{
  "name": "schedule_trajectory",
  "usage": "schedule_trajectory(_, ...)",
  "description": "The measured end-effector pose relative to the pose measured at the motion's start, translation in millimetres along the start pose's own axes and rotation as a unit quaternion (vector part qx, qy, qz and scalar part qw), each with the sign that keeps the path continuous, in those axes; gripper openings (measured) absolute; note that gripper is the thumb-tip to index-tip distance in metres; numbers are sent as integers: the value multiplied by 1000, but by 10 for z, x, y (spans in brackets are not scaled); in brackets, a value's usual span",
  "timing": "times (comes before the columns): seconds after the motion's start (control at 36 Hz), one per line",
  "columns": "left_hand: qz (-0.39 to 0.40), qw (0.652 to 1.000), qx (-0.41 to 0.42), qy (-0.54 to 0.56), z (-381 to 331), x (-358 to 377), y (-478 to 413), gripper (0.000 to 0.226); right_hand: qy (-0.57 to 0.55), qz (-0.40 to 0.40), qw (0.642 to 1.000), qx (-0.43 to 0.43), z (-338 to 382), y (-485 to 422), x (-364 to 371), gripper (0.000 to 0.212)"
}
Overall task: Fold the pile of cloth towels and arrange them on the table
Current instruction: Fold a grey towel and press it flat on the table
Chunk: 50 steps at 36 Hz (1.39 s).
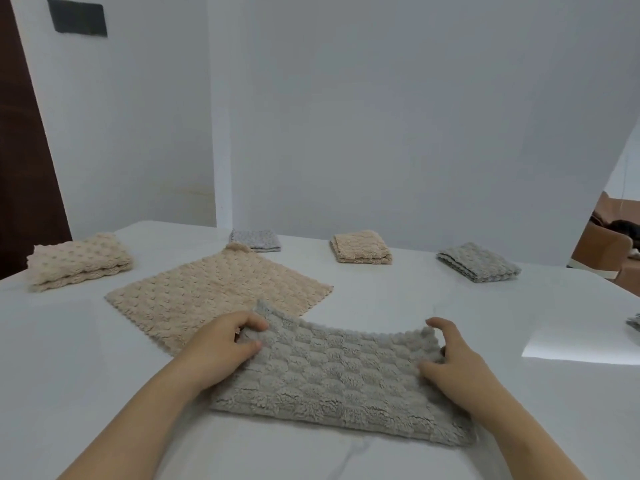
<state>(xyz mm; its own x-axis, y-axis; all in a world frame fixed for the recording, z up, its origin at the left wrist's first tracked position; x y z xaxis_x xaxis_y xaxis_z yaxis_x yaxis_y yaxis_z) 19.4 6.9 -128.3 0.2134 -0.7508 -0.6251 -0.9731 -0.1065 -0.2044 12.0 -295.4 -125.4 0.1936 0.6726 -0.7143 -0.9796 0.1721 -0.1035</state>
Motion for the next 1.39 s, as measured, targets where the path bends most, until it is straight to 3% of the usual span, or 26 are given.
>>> schedule_trajectory(0.14, -13, 1000, 12, 26, -86, 1, 27, 29, -100, -86, 991, -23, 26, -32, -44, 53)
schedule_trajectory(0.28, -5, 996, -5, -85, -75, 20, 44, 57, -13, -36, 999, -14, -2, -8, 38, 68)
schedule_trajectory(0.44, -7, 987, -36, -153, -60, 30, 53, 63, 52, 24, 998, -7, -4, 1, 55, 64)
schedule_trajectory(0.5, -20, 990, -46, -134, -64, 27, 50, 62, 14, 4, 1000, -19, 13, 0, 49, 58)
schedule_trajectory(0.61, -58, 993, -51, -87, -103, 60, 68, 58, -76, -110, 991, -27, -15, -25, -49, 48)
schedule_trajectory(0.72, -39, 984, -28, -170, -168, 148, 129, 53, -54, -110, 992, -11, -61, -21, -31, 47)
schedule_trajectory(0.83, -122, 940, 61, -313, -297, 125, 191, 51, 30, -52, 998, 35, -80, -10, -6, 55)
schedule_trajectory(0.89, -119, 937, 98, -313, -415, 160, 221, 70, 50, -31, 997, 39, -65, -2, 17, 55)
schedule_trajectory(0.94, -50, 945, 117, -301, -446, 344, 247, 91, 42, -32, 998, 32, -45, 9, 32, 51)
schedule_trajectory(1.08, 63, 937, 114, -323, -374, 667, 276, 97, -46, -93, 995, 11, -22, 19, -15, 36)
schedule_trajectory(1.22, 85, 933, 99, -335, -446, 766, 345, 55, -155, -170, 972, 38, -112, -24, -82, 34)
schedule_trajectory(1.31, 87, 933, 92, -336, -484, 844, 370, 52, -295, -184, 930, 115, -230, -74, -66, 37)
schedule_trajectory(1.39, 90, 930, 89, -346, -477, 863, 358, 52, -446, -120, 870, 174, -258, -102, 44, 15)
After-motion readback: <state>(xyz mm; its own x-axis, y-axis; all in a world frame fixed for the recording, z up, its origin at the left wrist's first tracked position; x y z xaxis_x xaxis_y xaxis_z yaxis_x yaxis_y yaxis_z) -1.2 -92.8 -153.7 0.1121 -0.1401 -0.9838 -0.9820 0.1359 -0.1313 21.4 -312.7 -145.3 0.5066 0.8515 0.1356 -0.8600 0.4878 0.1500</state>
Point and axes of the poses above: each hand's wrist, its own y-axis away from the middle knuckle, its own x-axis out of the palm, z = x × y, the point moved 5 cm from there along -y, towards the middle knuckle, and after that the axes turned 8 degrees about -z, right-handed, at the moved point
